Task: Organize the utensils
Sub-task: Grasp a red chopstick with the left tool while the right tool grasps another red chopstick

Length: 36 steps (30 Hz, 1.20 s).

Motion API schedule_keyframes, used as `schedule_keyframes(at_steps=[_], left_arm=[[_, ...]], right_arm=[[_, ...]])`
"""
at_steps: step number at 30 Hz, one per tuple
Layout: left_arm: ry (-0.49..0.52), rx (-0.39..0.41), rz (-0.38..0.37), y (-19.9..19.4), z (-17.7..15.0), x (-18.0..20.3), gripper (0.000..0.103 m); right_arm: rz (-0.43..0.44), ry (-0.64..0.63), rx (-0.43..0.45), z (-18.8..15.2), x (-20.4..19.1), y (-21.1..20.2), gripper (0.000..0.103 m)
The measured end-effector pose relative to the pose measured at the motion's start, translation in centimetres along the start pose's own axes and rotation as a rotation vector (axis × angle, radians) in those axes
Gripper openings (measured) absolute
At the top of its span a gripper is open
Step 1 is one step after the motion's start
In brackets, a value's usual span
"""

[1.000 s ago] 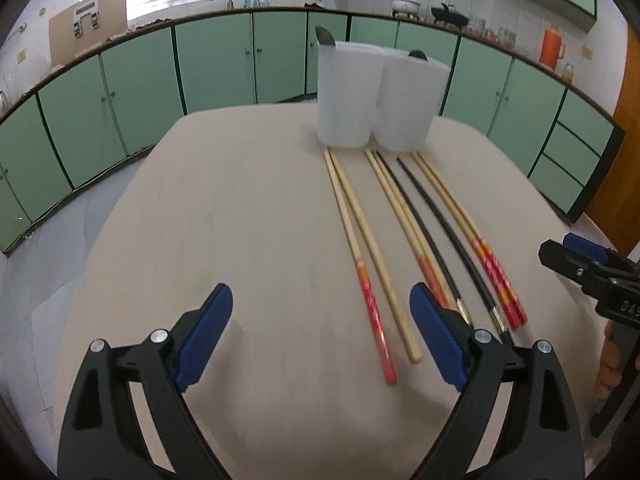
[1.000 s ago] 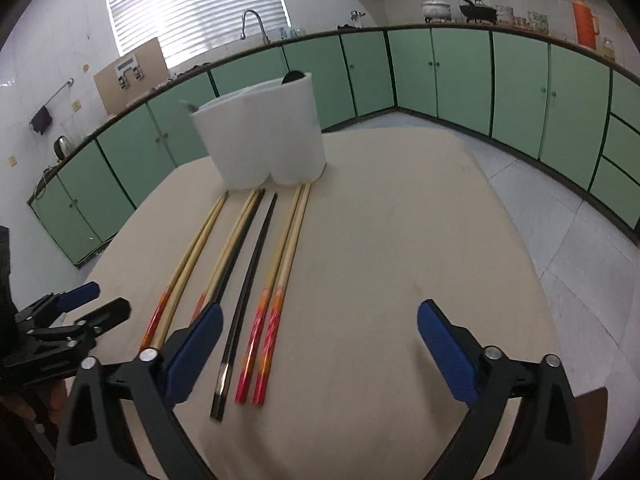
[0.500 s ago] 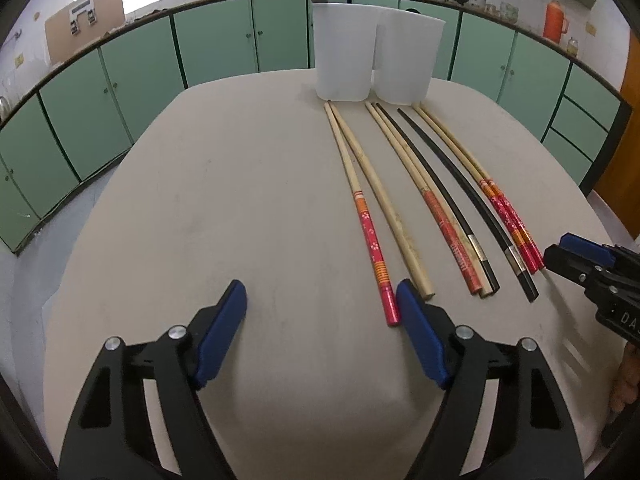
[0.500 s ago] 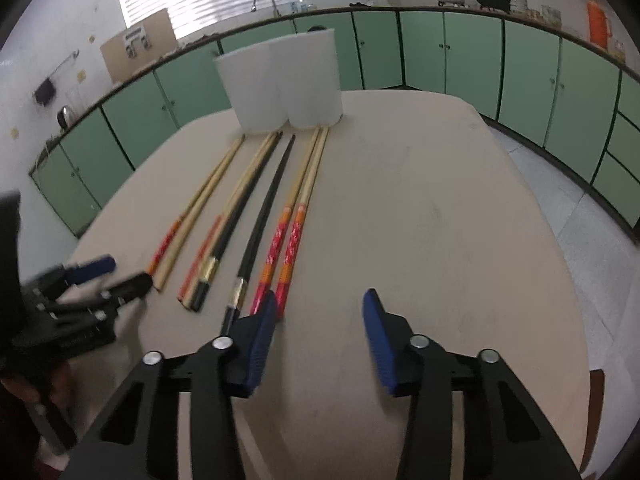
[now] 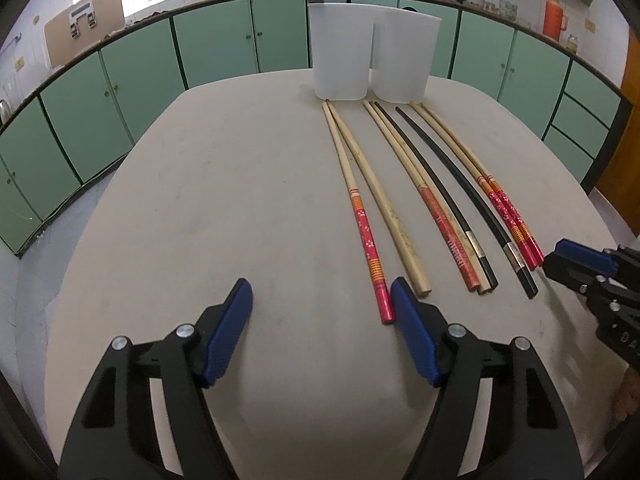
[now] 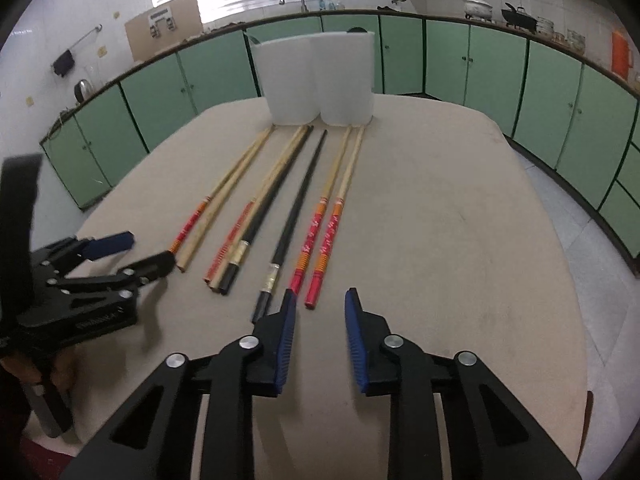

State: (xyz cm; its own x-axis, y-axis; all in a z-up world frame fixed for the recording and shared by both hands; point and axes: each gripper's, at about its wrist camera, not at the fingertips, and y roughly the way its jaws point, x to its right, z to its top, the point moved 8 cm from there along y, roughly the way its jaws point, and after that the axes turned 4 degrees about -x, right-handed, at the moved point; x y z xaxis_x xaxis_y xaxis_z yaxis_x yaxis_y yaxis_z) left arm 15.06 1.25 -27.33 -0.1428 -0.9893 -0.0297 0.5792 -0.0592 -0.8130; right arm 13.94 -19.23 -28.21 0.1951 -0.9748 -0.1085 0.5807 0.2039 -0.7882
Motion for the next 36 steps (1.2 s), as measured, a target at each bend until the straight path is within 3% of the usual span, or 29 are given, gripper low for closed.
schedule_keyframes(at_steps=[13, 18, 29, 36], left_arm=[[0.005, 0.004, 0.011, 0.0, 0.0, 0.2, 0.061], [0.005, 0.001, -0.004, 0.0, 0.0, -0.1, 0.061], [0.002, 0.003, -0.011, 0.1, 0.0, -0.2, 0.062], [0.009, 0.006, -0.012, -0.1, -0.1, 0.2, 0.056]], right_arm=[[0.028, -0.003, 0.001, 0.1, -0.7, 0.2, 0.024], [-0.006, 0.011, 0.001, 0.3, 0.3, 0.2, 0.021], [0.025, 0.012, 0.007, 0.8, -0.5, 0.7, 0.022], [0.035, 0.026, 0.008, 0.8, -0.2, 0.6, 0.022]])
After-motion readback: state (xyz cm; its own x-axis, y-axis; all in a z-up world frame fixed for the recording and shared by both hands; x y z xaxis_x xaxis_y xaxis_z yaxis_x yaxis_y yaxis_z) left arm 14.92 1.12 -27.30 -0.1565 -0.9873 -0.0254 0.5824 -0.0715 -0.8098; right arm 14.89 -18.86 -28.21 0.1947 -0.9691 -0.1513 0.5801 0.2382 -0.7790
